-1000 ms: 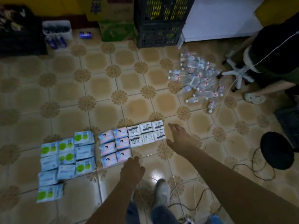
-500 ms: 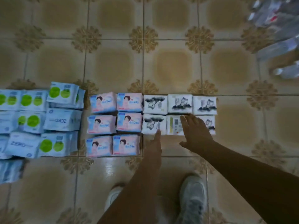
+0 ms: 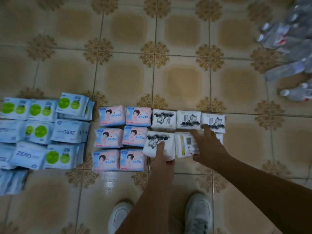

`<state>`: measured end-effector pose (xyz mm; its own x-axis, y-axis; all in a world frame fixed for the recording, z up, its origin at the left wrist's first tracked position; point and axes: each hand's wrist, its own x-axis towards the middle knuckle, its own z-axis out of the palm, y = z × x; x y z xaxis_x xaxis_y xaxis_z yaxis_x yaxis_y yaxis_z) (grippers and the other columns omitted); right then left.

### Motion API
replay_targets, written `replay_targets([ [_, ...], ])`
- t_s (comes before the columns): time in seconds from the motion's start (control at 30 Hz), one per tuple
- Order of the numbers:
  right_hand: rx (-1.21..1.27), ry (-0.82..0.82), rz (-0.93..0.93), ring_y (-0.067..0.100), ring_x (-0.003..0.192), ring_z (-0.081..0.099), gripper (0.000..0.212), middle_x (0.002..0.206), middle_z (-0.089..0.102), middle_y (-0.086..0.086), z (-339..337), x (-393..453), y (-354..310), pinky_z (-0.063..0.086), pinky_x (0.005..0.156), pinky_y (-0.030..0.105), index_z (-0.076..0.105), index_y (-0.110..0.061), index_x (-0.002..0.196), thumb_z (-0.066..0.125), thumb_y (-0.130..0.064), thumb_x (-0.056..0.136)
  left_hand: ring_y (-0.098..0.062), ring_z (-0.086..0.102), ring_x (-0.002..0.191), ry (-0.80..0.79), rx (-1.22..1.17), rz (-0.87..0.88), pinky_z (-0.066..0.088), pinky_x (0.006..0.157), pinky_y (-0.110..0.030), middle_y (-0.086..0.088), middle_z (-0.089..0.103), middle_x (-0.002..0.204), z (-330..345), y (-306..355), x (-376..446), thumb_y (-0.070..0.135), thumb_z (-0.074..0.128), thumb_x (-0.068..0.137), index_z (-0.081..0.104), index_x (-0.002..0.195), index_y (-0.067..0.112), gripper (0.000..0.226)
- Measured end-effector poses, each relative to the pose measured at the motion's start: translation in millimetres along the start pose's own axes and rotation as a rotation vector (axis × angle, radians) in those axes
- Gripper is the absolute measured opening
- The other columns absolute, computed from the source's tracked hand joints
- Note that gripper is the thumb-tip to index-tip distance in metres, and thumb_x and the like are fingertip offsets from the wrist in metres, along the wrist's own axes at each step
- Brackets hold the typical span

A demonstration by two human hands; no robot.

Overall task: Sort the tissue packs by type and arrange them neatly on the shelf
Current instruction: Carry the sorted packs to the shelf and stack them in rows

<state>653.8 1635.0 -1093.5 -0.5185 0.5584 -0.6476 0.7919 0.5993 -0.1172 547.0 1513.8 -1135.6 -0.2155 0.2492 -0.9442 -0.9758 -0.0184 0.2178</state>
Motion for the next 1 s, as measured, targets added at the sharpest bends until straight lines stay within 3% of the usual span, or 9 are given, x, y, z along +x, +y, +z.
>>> replay_targets([
  [0.07, 0.132, 0.001, 0.042, 0.03, 0.088, 0.054, 0.091, 0.143, 0.013, 0.013, -46.8, -25.9, -0.6, 0.049, 0.072, 0.033, 0.026, -0.026, 0.145, 0.08, -0.031, 0.072, -0.02, 0.066, 0.106, -0.003, 0.018, -0.016, 0.056, 0.08, -0.033, -0.005, 0.065, 0.13, 8.9, 13.6, -46.4, 0.019, 0.068, 0.091, 0.055, 0.138, 0.02, 0.048],
  [0.13, 0.204, 0.047, 0.042, 0.031, 0.079, 0.054, 0.091, 0.135, 0.017, 0.011, -102.4, -53.4, -0.4, 0.053, 0.072, 0.036, 0.03, -0.023, 0.143, 0.081, -0.027, 0.068, -0.018, 0.065, 0.106, -0.025, 0.151, 0.0, 0.054, 0.083, -0.033, -0.003, 0.066, 0.127, 21.2, 35.6, -99.4, 0.019, 0.071, 0.089, 0.055, 0.135, 0.017, 0.049],
  [0.37, 0.356, 0.176, -0.097, 0.039, 0.132, 0.038, 0.086, 0.143, 0.014, 0.01, -339.1, -186.1, -37.2, 0.049, 0.096, 0.036, 0.036, -0.031, 0.14, 0.081, -0.03, 0.067, -0.024, 0.067, 0.109, -0.201, 0.53, 0.18, 0.058, 0.088, -0.04, -0.004, 0.07, 0.118, 111.8, 162.3, -309.5, 0.032, 0.089, 0.065, 0.061, 0.123, 0.024, 0.065],
  [0.5, 0.515, 0.125, -0.125, 0.024, 0.149, 0.009, 0.089, 0.161, 0.007, -0.001, -468.9, -297.5, -97.1, 0.034, 0.111, 0.043, 0.016, -0.052, 0.146, 0.068, -0.067, 0.075, -0.031, 0.07, 0.102, -0.305, 0.638, 0.327, 0.059, 0.084, -0.044, -0.011, 0.071, 0.114, 145.7, 254.8, -458.2, 0.032, 0.09, 0.065, 0.061, 0.123, 0.02, 0.067],
  [0.63, 0.814, 0.309, -0.231, 0.011, 0.145, 0.024, 0.072, 0.158, 0.013, -0.02, -547.5, -389.1, -161.2, 0.038, 0.092, 0.013, 0.012, -0.054, 0.146, 0.052, -0.061, 0.087, -0.031, 0.072, 0.097, -0.293, 0.692, 0.473, 0.06, 0.082, -0.042, -0.01, 0.074, 0.106, 151.5, 325.1, -590.8, 0.041, 0.091, 0.055, 0.063, 0.117, 0.018, 0.072],
  [0.73, 1.192, 0.363, -0.239, 0.012, 0.137, 0.039, 0.094, 0.156, 0.023, -0.014, -599.6, -427.5, -212.0, 0.048, 0.092, 0.023, 0.009, -0.042, 0.153, 0.073, -0.032, 0.085, -0.027, 0.072, 0.101, -0.321, 0.64, 0.607, 0.058, 0.089, -0.042, -0.008, 0.075, 0.109, 141.0, 371.2, -676.6, 0.026, 0.086, 0.074, 0.065, 0.119, 0.014, 0.051],
  [0.8, 1.373, 0.333, -0.294, 0.008, 0.099, 0.063, 0.094, 0.14, 0.051, -0.008, -635.1, -441.1, -249.7, 0.055, 0.066, 0.017, 0.015, -0.042, 0.146, 0.078, -0.019, 0.08, -0.027, 0.072, 0.1, -0.292, 0.608, 0.723, 0.057, 0.09, -0.046, -0.01, 0.075, 0.107, 130.6, 400.1, -725.4, 0.027, 0.085, 0.074, 0.067, 0.118, 0.009, 0.051],
  [0.87, 1.396, 0.297, -0.413, -0.005, 0.08, 0.059, 0.099, 0.117, 0.06, -0.014, -674.0, -451.4, -291.9, 0.052, 0.055, 0.014, 0.011, -0.042, 0.147, 0.079, -0.02, 0.079, -0.028, 0.073, 0.099, -0.288, 0.528, 0.791, 0.057, 0.091, -0.046, -0.011, 0.075, 0.106, 116.0, 425.5, -772.4, 0.026, 0.082, 0.08, 0.066, 0.118, 0.008, 0.044],
  [1.0, 1.281, 0.179, -0.728, 0.009, 0.099, 0.069, 0.092, 0.119, 0.068, -0.009, -727.4, -479.0, -380.1, 0.057, 0.088, 0.038, 0.03, -0.037, 0.147, 0.08, -0.039, 0.069, -0.029, 0.072, 0.101, -0.226, 0.444, 0.957, 0.058, 0.091, -0.045, -0.01, 0.075, 0.107, 72.3, 470.3, -852.7, 0.025, 0.075, 0.087, 0.065, 0.119, 0.011, 0.036],
])
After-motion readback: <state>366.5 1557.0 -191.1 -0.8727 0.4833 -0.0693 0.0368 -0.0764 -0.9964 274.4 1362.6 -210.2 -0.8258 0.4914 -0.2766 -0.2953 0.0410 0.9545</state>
